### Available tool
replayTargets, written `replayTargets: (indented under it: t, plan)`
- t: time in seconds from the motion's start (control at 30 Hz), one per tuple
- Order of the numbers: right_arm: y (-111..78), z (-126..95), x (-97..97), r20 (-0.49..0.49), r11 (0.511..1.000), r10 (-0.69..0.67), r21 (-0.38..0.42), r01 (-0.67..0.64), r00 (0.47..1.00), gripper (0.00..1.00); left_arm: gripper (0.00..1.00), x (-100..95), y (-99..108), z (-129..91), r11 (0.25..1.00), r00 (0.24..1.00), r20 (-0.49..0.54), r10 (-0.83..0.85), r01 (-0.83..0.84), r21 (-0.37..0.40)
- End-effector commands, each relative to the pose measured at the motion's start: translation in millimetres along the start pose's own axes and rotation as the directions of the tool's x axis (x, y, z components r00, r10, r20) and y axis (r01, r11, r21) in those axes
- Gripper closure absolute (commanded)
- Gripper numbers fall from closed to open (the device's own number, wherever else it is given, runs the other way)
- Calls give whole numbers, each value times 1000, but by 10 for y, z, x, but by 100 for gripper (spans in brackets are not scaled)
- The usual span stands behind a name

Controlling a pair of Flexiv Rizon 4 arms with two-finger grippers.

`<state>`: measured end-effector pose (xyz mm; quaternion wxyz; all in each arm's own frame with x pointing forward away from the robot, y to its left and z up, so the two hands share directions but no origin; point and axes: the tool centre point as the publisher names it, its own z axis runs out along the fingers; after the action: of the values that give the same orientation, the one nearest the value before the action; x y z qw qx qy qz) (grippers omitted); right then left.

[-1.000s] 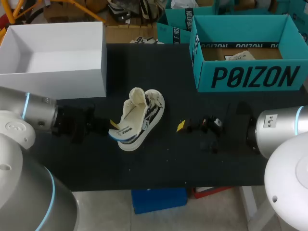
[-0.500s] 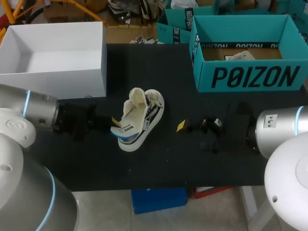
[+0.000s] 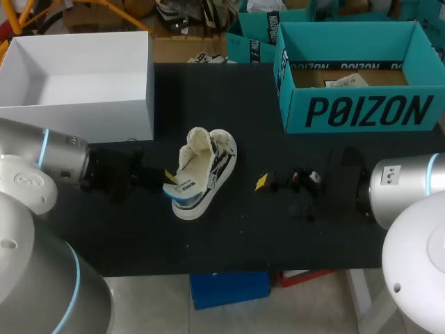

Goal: Take the shoe out of the shoebox, open the shoe tongue, remove and reinsert the insole, then place the shoe into the shoebox

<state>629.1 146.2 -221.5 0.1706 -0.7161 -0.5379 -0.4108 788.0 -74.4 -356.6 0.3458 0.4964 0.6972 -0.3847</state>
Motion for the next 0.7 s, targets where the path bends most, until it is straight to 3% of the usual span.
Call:
replayTargets:
  t: [0.03, 0.23, 0.7]
  plan:
    - [-1, -8, -71, -203, 1000, 14, 15, -12, 979, 0, 100, -74, 49, 112, 1000, 1000, -17, 6, -6, -10]
    - [-1, -8, -71, -203, 1000, 14, 15, -12, 979, 0, 100, -158, 86, 189, 999, 999, -35, 25, -25, -20]
    - [-1, -8, -71, -203, 1000, 14, 15, -12, 979, 0, 100, -144, 46, 267, 1000, 996, -85, 19, -21, -20]
